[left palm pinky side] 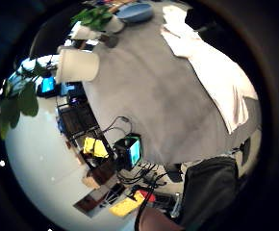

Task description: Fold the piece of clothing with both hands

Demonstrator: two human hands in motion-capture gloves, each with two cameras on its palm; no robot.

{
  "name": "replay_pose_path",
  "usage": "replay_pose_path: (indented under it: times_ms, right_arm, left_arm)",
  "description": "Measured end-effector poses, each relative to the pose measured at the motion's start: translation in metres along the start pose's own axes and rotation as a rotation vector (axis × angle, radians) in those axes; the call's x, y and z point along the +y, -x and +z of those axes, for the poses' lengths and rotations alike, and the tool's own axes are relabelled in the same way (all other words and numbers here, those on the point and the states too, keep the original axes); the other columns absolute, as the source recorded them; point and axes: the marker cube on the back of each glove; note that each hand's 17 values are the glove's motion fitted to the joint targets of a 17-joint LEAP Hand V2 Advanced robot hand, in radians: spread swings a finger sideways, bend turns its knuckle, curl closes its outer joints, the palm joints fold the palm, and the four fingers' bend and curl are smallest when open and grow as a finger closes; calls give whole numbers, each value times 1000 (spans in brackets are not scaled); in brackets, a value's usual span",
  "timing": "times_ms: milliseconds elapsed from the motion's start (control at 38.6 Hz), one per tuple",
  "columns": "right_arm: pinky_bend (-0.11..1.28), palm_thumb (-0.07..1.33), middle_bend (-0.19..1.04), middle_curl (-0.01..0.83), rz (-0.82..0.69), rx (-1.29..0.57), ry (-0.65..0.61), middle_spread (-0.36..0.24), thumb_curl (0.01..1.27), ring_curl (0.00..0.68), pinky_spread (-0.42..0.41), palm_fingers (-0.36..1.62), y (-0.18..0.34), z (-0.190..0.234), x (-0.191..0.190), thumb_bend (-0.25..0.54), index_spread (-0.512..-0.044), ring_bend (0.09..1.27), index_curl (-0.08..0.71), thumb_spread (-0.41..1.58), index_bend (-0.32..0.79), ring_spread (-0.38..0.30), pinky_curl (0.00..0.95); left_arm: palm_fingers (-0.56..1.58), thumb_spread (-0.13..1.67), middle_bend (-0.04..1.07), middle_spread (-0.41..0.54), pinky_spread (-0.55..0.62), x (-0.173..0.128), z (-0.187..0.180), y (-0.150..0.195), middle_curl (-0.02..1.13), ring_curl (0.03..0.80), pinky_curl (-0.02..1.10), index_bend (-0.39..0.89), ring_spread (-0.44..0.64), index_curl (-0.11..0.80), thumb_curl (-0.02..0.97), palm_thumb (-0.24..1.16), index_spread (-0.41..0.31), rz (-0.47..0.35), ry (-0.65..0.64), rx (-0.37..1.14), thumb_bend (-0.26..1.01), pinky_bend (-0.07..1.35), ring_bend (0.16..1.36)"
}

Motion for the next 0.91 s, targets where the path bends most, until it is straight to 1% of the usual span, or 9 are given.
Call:
replay_pose_path:
  times_ms: [207,337,389,441,571,674,726,804,908]
  right_arm:
    - [346,661,257,368,-23,31,126,-43,285,353,38,783,4,48,-16,191,-252,473,226,1196,93,-68,330]
    - [385,701,226,372,3,38,211,-56,311,361,25,738,5,83,-25,164,-260,466,223,1147,84,-84,350]
    - [393,718,220,374,73,50,279,-58,320,365,22,732,3,98,-27,153,-261,466,222,1125,90,-88,354]
    - [400,738,217,377,127,55,331,-62,330,367,20,732,1,110,-29,145,-259,468,221,1107,91,-93,356]
    - [421,815,228,390,40,50,67,-77,360,371,-20,833,0,116,-52,138,-257,488,217,1052,99,-122,361]
    - [437,879,237,401,18,78,-38,-97,384,373,-71,935,5,109,-53,137,-257,491,220,1016,104,-145,362]
    - [476,926,261,414,12,95,-71,-112,405,384,-144,1145,7,105,-54,139,-259,509,235,970,141,-165,378]
    - [492,963,279,427,10,91,-94,-121,429,397,-200,1267,8,96,-51,127,-251,525,255,909,162,-179,385]
    - [515,997,305,445,-7,56,-95,-136,453,417,-237,1293,8,76,-35,109,-249,543,284,862,166,-193,406]
  left_arm:
    - [329,963,155,99,256,-24,69,-28,224,279,313,116,180,334,191,12,-41,84,167,-21,-38,301,531]
    - [211,877,111,160,250,27,89,-53,212,307,369,-9,201,270,217,14,19,20,377,-73,-31,472,611]
    - [187,854,132,175,243,39,94,-59,217,317,379,5,208,250,230,25,33,8,404,-95,-27,523,639]
    - [192,854,152,171,215,39,97,-61,219,322,391,13,199,230,242,63,44,20,365,-101,-8,568,665]
    - [479,949,224,42,-5,14,90,-58,258,308,395,59,68,211,266,211,20,26,86,-145,45,659,659]
    - [761,1034,311,-60,-158,-9,80,-56,303,313,399,114,-91,220,290,349,-58,32,-139,-198,104,677,641]
    - [1004,1075,367,-114,-216,-16,77,-54,327,320,398,193,-171,248,306,441,-110,23,-153,-195,149,655,645]
    - [1198,1127,426,-184,-278,-19,72,-51,358,327,401,208,-244,275,324,525,-167,33,-130,-169,186,632,621]
    - [1218,1175,451,-237,-322,-22,53,-40,411,363,428,210,-295,312,336,586,-214,43,-108,-168,203,626,614]
